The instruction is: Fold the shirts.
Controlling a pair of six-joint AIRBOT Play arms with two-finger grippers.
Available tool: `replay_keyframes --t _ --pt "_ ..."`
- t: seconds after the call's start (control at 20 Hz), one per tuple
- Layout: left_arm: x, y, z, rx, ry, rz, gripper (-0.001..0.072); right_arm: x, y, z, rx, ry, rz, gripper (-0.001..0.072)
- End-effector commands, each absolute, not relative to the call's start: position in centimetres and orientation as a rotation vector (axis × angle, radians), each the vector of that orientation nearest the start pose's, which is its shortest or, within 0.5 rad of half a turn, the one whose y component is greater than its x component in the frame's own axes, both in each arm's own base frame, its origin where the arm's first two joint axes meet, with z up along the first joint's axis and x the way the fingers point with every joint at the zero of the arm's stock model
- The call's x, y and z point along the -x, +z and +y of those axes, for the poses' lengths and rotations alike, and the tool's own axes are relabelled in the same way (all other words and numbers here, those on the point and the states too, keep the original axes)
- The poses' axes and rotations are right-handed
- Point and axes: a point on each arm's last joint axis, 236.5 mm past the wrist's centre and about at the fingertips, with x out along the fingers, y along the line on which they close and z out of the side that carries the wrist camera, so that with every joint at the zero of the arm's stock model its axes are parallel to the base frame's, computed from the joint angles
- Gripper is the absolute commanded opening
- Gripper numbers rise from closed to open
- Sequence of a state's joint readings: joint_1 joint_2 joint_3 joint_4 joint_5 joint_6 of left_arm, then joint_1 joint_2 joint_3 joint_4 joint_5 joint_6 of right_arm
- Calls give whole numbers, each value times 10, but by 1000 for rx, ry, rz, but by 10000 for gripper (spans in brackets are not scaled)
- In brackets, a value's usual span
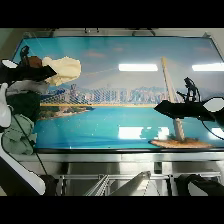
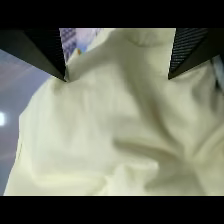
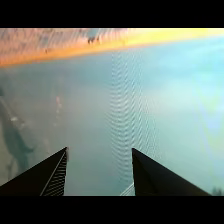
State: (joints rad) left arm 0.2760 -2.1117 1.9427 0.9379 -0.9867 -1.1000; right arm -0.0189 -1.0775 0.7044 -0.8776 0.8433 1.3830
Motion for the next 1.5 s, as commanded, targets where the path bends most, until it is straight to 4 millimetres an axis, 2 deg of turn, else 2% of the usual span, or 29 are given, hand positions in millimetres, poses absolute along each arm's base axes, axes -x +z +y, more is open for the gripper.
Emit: replay_keyframes --t 0.0,0.1,0.15,0.2,0.25,0.3,0.35,0.4,0.45,0.5,0.55,0.6,0.7,0.85,0.9,1.0,1.05,1.1,1.15,1.2,1.3,1.35,1.4,1.45 --pt "-622 -98 22 308 -327 1021 525 -349 -19 102 -560 242 1090 442" --pt "-612 -89 4 297 -379 1054 -2 -349 -19 102 -559 241 1088 435" --pt "-608 -73 -1 305 -404 1050 -1 -349 -19 102 -559 241 1088 435" --pt "-605 -47 -18 334 -457 1027 0 -350 -19 101 -559 240 1087 434" --pt "-602 -11 -34 378 -520 983 15 -350 -19 100 -561 238 1086 433" --pt "-594 40 -63 438 -639 914 16 -350 -19 99 -561 235 1085 431" --pt "-580 93 -92 488 -771 841 16 -351 -19 97 -546 241 1079 380" --pt "-557 151 -124 551 -922 766 16 -352 -18 93 -530 246 1073 206" --pt "-529 204 -152 588 -1071 701 16 -352 -17 89 -526 243 1071 160" --pt "-493 255 -180 605 -1223 640 16 -351 -14 83 -529 242 1071 160" --pt "-460 294 -202 616 -1342 595 17 -349 -9 77 -528 246 1071 157" --pt "-430 322 -221 621 -1426 563 17 -346 -1 68 -526 250 1068 155" --pt "-384 348 -255 608 -1514 573 18 -343 21 49 -532 237 1032 155" --pt "-342 350 -288 625 -1590 644 18 -337 53 19 -524 189 941 156" --pt "-337 344 -294 638 -1597 673 18 -333 61 11 -505 183 915 157" --pt "-340 323 -296 696 -1578 754 18 -326 67 7 -495 182 910 166" --pt "-344 307 -295 721 -1551 802 17 -324 65 9 -493 189 924 170" --pt "-350 283 -292 730 -1497 874 17 -322 62 12 -487 208 942 261" --pt "-352 257 -287 721 -1444 954 15 -319 56 15 -497 221 970 487" --pt "-352 229 -276 698 -1389 1040 14 -316 49 16 -505 227 1001 523" --pt "-350 186 -245 659 -1300 1172 15 -307 27 12 -491 216 1088 523" --pt "-347 170 -226 642 -1261 1229 211 -301 16 8 -489 198 1134 523" --pt "-351 152 -203 649 -1175 1290 581 -296 4 5 -485 184 1181 523" --pt "-357 136 -182 685 -1070 1341 714 -292 -7 5 -497 181 1218 523"
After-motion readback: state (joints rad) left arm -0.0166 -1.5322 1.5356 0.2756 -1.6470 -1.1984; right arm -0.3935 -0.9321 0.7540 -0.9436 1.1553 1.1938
